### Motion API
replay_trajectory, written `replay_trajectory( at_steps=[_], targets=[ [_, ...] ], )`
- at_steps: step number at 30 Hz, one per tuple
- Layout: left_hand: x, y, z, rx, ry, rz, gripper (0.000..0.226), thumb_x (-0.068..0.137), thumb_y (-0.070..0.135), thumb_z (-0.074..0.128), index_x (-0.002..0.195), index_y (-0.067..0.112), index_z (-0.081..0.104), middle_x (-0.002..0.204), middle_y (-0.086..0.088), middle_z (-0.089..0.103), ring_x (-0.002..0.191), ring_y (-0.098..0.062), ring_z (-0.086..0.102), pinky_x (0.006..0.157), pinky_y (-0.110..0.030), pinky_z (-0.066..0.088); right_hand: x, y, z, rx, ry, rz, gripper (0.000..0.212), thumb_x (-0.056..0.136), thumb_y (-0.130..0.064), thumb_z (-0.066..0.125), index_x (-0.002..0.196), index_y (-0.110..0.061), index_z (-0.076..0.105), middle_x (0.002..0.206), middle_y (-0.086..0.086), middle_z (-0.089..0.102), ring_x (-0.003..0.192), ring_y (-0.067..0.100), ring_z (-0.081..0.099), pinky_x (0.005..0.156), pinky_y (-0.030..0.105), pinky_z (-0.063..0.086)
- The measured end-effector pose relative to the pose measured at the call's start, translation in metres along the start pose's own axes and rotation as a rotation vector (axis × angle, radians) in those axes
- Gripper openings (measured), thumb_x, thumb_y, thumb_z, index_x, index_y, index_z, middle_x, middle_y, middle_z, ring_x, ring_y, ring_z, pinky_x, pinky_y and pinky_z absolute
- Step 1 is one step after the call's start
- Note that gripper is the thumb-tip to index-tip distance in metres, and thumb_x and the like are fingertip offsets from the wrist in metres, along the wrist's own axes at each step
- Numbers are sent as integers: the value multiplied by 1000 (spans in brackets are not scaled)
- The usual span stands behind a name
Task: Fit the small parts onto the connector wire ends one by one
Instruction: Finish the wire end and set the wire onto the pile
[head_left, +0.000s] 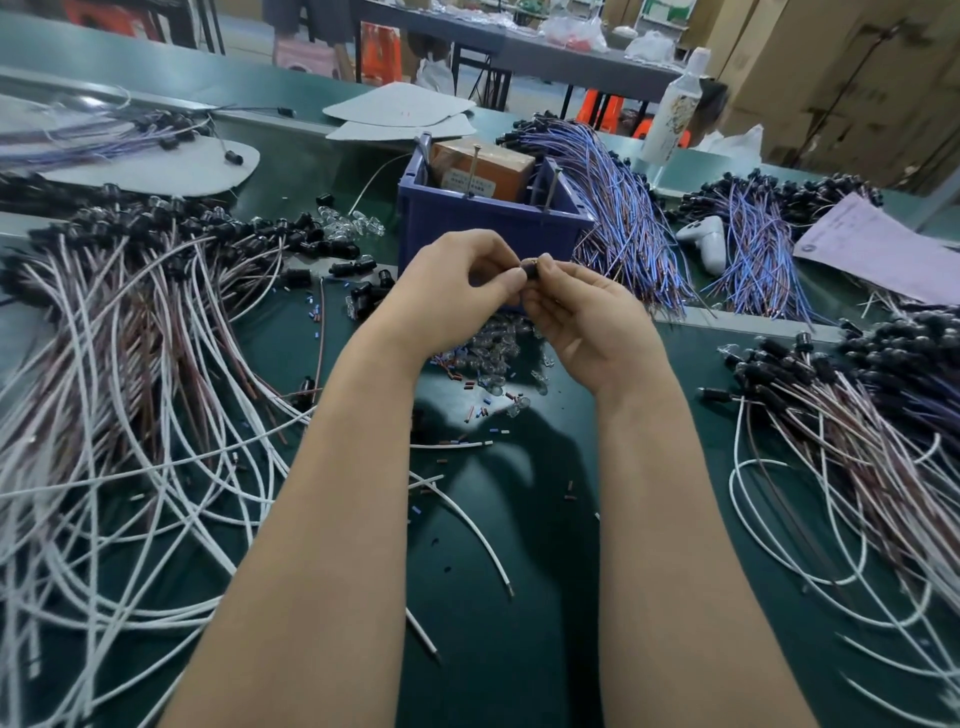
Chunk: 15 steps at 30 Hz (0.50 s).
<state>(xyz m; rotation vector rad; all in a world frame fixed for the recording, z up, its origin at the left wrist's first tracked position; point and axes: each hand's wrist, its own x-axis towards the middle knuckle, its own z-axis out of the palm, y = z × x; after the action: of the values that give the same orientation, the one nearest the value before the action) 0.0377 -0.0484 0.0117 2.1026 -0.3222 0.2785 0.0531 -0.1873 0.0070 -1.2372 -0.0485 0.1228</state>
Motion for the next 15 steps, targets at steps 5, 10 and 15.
replay_trajectory(
  at_steps=[5,10,15],
  targets=[
    [4,2,5,143,28,-105,7,92,30,57,91,25,61,85,7,67,96,-19,64,96,-44,45,6,6,0,-464,124,-257,18,92,-9,59,75,-13,65,65,1,63,62,12,60,66,28,52],
    [3,5,5,111,-34,-114,9,92,31,58,91,24,62,82,8,67,95,-19,65,95,-44,46,5,9,-3,-116,56,-83,24,95,-7,54,73,-8,63,57,-3,63,56,8,53,57,16,48],
    [5,6,3,172,-68,-139,15,91,34,58,88,21,64,86,2,68,94,-21,64,95,-45,46,5,12,0,-11,64,3,26,96,-5,52,70,-7,59,52,-3,60,51,5,50,54,12,47]
  ],
)
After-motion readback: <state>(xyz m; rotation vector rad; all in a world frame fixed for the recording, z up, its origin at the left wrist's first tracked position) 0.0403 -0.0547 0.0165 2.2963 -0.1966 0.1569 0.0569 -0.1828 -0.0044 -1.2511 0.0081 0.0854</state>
